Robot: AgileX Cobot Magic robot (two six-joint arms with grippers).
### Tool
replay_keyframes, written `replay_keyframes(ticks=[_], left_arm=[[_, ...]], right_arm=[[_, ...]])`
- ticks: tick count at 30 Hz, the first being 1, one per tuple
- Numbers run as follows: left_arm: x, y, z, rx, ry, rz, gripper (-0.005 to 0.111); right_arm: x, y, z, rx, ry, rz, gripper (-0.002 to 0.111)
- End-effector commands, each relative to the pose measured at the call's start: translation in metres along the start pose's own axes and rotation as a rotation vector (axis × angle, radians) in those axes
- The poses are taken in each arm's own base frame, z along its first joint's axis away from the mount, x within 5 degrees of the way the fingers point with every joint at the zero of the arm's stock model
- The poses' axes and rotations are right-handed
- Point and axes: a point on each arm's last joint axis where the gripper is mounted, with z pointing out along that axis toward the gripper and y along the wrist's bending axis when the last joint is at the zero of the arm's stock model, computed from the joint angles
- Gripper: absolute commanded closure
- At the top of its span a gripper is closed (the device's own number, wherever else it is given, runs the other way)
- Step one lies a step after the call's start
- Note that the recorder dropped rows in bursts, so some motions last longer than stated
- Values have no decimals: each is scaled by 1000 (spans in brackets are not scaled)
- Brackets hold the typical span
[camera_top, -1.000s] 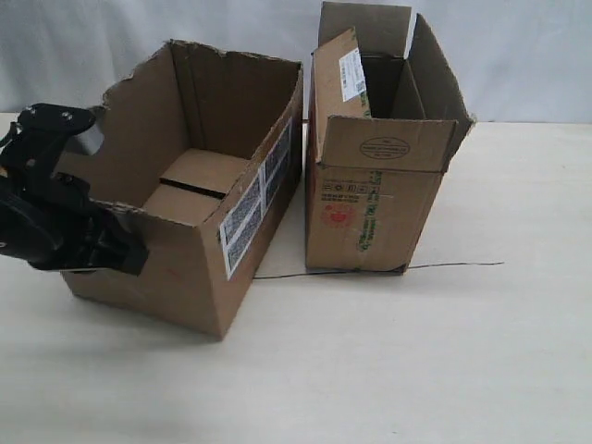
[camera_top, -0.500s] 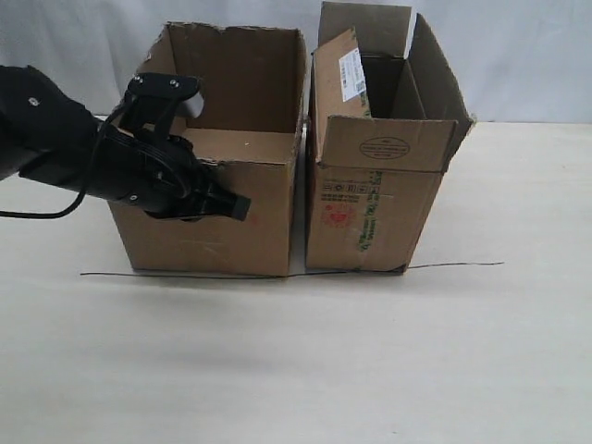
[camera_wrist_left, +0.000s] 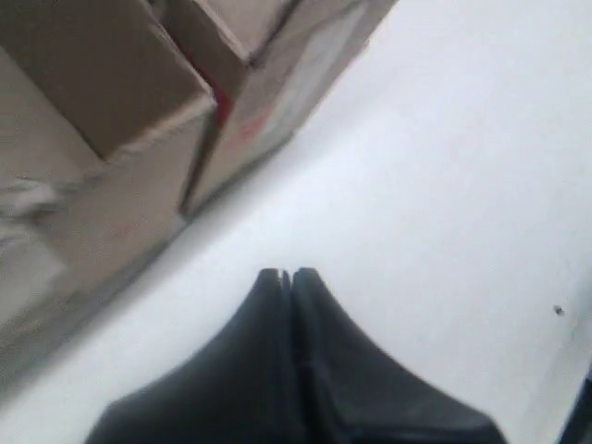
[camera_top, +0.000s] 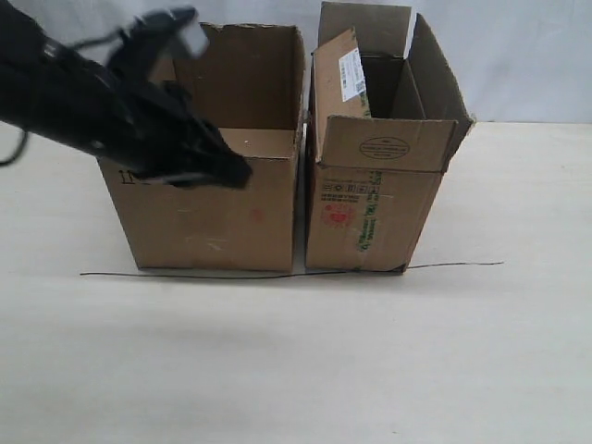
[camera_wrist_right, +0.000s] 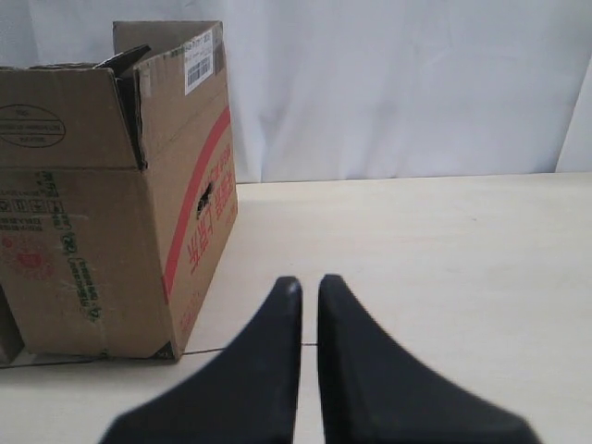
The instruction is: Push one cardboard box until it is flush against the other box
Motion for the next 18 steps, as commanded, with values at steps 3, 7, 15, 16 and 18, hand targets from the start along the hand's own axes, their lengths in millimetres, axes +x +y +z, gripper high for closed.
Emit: replay_keyframes(ticks=[3,7,15,16,18], left_arm=[[5,70,-103,-383,-162,-141,107],[41,153,-104,-316,-92,-391,107],[64,210,1,-30,-98,-579,107],[65,209,13,-30,-74,-574,107],[63,207,22,-42,-67,-546,107]], right_arm=[[1,0,0,-4,0,0,103],[1,0,0,-4,0,0,103],[1,0,0,-4,0,0,103],[1,0,0,-4,0,0,103],[1,0,0,-4,0,0,103]])
